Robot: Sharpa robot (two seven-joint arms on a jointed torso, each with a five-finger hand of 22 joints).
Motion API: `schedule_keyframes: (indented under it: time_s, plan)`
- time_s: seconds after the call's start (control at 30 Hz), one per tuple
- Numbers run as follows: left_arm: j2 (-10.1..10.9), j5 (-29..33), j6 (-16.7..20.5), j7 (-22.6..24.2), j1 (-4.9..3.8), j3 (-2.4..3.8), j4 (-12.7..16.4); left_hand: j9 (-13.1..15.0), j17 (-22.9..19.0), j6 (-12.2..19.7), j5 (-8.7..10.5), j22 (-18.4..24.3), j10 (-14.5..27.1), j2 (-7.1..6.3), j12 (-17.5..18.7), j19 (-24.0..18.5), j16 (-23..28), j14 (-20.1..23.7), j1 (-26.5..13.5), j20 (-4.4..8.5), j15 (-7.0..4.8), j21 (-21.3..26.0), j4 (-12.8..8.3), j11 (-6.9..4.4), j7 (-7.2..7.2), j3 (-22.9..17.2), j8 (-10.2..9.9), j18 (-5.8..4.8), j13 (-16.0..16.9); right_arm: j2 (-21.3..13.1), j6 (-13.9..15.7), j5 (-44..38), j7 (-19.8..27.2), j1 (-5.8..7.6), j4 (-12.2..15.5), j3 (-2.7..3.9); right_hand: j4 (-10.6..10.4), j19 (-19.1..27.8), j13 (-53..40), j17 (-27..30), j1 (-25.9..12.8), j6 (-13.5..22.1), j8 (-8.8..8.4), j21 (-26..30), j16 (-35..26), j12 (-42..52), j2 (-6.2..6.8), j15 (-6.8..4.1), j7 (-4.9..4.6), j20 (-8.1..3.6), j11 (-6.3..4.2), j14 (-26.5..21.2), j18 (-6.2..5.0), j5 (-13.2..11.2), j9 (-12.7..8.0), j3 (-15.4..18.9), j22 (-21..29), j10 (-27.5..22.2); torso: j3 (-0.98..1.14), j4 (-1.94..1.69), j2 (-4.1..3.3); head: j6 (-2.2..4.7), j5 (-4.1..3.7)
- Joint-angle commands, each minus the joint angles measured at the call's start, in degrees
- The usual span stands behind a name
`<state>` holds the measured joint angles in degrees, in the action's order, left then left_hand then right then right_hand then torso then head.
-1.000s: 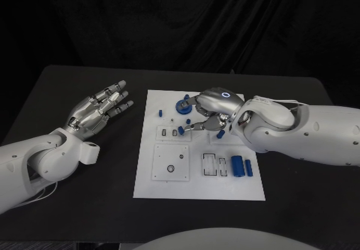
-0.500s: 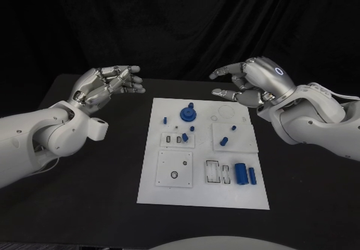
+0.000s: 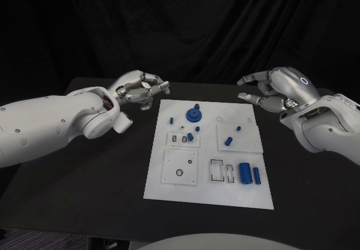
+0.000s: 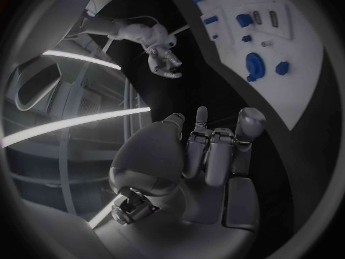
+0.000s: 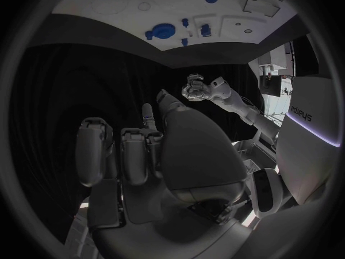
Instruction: Assemble the parts on the task board
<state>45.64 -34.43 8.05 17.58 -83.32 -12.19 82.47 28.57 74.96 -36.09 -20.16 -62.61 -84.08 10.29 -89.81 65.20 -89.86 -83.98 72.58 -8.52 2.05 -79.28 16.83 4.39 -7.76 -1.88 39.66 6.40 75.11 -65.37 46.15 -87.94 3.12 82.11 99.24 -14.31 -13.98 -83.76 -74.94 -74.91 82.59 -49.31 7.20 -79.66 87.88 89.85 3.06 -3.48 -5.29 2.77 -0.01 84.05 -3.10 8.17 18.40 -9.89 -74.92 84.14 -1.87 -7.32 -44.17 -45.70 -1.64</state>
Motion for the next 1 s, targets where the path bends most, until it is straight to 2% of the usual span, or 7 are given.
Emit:
schedule_keyframes:
  time_s: [0.03, 0.07, 0.1, 0.43, 0.67, 0.87, 1.0]
  plan:
    - [-0.58, -19.12, -2.21, -18.43, -0.25, 0.07, 1.39, 2.15, 15.04, -1.98, 2.65, -8.23, -5.92, 0.24, -0.19, 7.38, -0.14, -6.02, -2.9, 0.96, -1.13, -4.15, 0.09, -1.12, 0.94, 1.02, 1.0, -1.85, 14.89, 0.22, -2.41, 0.23, -2.22, -0.52, -0.44, 0.06, 0.17, -1.64, -15.06, -12.87, 0.56, -0.31, 0.13, 0.37, -0.11, 0.15, -0.04, -0.26, -0.16, -0.25, -0.03, 5.34, 0.53, 0.3, -0.08, -0.27, -10.95, 5.86, 0.99, 0.34, 0.54, -0.46, 0.63]
    - [-0.86, -20.49, -3.5, -20.96, -0.33, 0.08, 1.8, 2.76, 15.04, -2.43, 3.4, -9.54, -5.92, 0.37, -0.19, 8.58, -0.14, -6.02, -3.73, 1.24, -1.33, -4.74, 0.05, -1.35, 1.14, 1.35, 1.14, -2.1, 14.89, 0.31, -2.58, 0.23, -2.35, -0.62, -0.55, 0.06, 0.17, -1.64, -15.06, -12.87, 0.56, -0.31, 0.13, 0.37, -0.11, 0.15, -0.04, -0.26, -0.16, -0.25, -0.03, 5.34, 0.53, 0.3, -0.08, -0.27, -10.95, 5.86, 1.18, 0.38, 0.61, -0.53, 0.73]
    - [-1.11, -21.36, -4.59, -22.89, -0.41, 0.08, 2.1, 3.3, 15.04, -2.61, 3.8, -10.76, -5.92, 0.31, -0.19, 9.72, -0.14, -6.02, -4.22, 1.41, -1.54, -5.24, 0.02, -1.57, 1.3, 1.65, 1.24, -2.38, 14.89, 0.38, -2.69, 0.23, -2.43, -0.67, -0.63, 0.06, 0.17, -1.64, -15.06, -12.87, 0.56, -0.31, 0.13, 0.37, -0.11, 0.15, -0.04, -0.26, -0.16, -0.25, -0.03, 5.34, 0.53, 0.3, -0.08, -0.27, -10.95, 5.86, 1.63, 0.5, 0.76, -0.74, 0.91]
    - [-4.84, -24.62, -13.74, -36.47, -1.39, 0.09, 3.72, 11.37, 15.04, -4.17, 8.01, -13.31, -5.92, 0.67, -0.19, 12.3, -0.14, -6.02, -9.16, 2.79, -2.88, -6.01, -0.03, -2.85, 2.68, 5.76, 4.82, -2.85, 14.89, 0.95, -3.48, 0.23, -2.78, -0.93, -1.33, 0.06, 0.17, -1.57, -15.06, -12.8, 0.62, -0.27, -0.13, 0.52, -0.19, 0.15, -0.03, -0.12, -0.38, -0.16, 0.15, 5.31, 0.5, 0.81, -0.26, -0.21, -10.93, 5.86, 2.38, 0.86, 0.74, -1.3, 1.63]
    - [-7.53, -24.97, -17.31, -42.64, -1.69, 0.09, 3.86, 13.87, 15.04, -4.23, 8.9, -12.91, -5.92, 0.08, -0.19, 12.09, -0.14, -6.02, -11.12, 3.18, -3.23, -5.57, -0.1, -3.12, 2.88, 8.24, 4.45, -2.75, 14.89, 1.14, -3.98, 0.23, -3.08, -0.96, -1.43, 0.05, 0.29, -1.8, -15.06, -13.28, 0.82, -0.59, -0.21, 0.01, 0.29, 0.15, -0.09, 0.03, -0.62, -0.04, 0.34, 5.45, 0.62, 1.45, -0.38, -0.24, -11.17, 5.86, 3.64, 1.31, 0.49, -1.38, 1.83]
    - [-9.04, -25.14, -16.8, -44.27, -1.73, 0.09, 4.09, 14.7, 15.04, -4.81, 9.07, -13.95, -5.92, -0.03, -0.19, 13.12, -0.14, -6.02, -11.25, 3.29, -3.35, -5.89, -0.19, -3.26, 3.04, 8.85, 4.38, -3.0, 14.89, 1.48, -4.08, 0.23, -3.2, -0.98, -1.66, 0.05, 0.32, -1.84, -15.06, -13.24, 0.86, -0.74, -0.21, -0.07, 0.26, 0.15, -0.11, 0.07, -0.67, -0.01, 0.39, 5.45, 0.64, 1.62, -0.41, -0.24, -11.21, 5.86, 4.08, 1.39, 0.38, -1.64, 2.06]
    - [-9.82, -25.15, -16.8, -44.84, -1.71, 0.08, 4.14, 17.81, 15.04, -5.87, 9.84, -15.93, -5.92, 1.4, -0.19, 15.21, -0.14, -6.02, -14.86, 3.84, -3.88, -6.54, -0.05, -3.79, 3.5, 11.76, 4.32, -3.46, 14.89, 1.8, -4.22, 0.23, -3.37, -0.99, -1.88, 0.05, 0.55, -2.05, -15.06, -13.12, 1.13, -1.2, -0.35, -0.49, 0.15, 0.15, -0.22, 0.2, -0.8, 0.13, 0.53, 5.43, 0.73, 2.77, -0.59, -0.32, -11.44, 5.86, 4.37, 1.48, 0.34, -1.88, 2.13]
